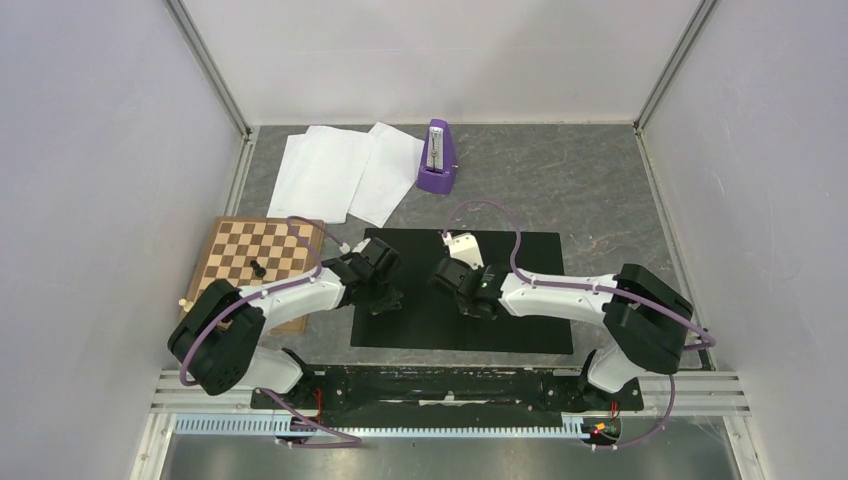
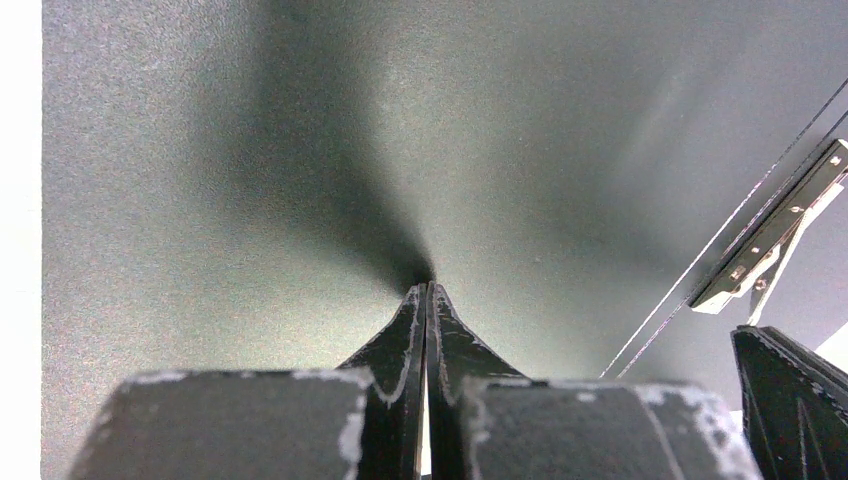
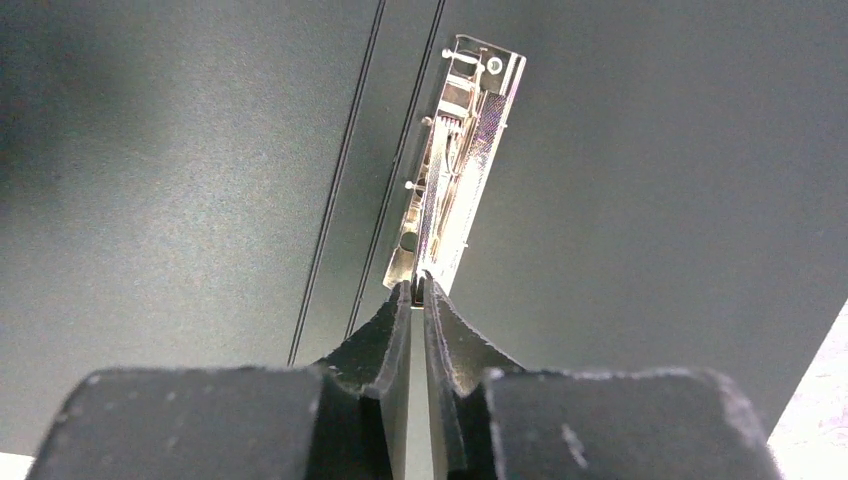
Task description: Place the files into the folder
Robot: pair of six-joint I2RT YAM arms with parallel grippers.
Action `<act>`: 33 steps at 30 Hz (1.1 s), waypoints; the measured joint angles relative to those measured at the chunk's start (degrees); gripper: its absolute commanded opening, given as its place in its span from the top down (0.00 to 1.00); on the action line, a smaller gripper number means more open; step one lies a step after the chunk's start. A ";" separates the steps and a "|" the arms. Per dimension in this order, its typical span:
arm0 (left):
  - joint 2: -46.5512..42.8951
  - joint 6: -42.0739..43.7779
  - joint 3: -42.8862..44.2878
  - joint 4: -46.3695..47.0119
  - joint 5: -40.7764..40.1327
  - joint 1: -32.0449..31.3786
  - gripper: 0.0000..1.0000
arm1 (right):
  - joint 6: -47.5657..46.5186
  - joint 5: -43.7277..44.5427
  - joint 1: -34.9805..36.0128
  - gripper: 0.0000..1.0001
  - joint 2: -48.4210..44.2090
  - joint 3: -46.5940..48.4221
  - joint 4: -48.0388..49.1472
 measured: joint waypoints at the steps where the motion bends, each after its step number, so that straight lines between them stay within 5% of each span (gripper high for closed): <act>1: 0.02 0.00 0.02 -0.02 0.02 0.04 0.98 | -0.17 0.02 -0.09 0.89 -0.26 0.31 -0.37; 17: -1.20 0.74 2.16 -7.56 -5.27 0.22 0.98 | -6.16 -1.57 -5.22 0.64 -2.47 3.48 -1.44; 23: -1.20 2.58 4.04 -14.21 -7.54 0.04 0.98 | -7.48 -4.26 -6.99 0.66 -8.98 1.38 2.71; 33: -1.97 2.71 9.01 -19.76 -9.29 -2.10 0.98 | -6.08 -16.33 -7.43 0.73 -19.89 -18.12 16.11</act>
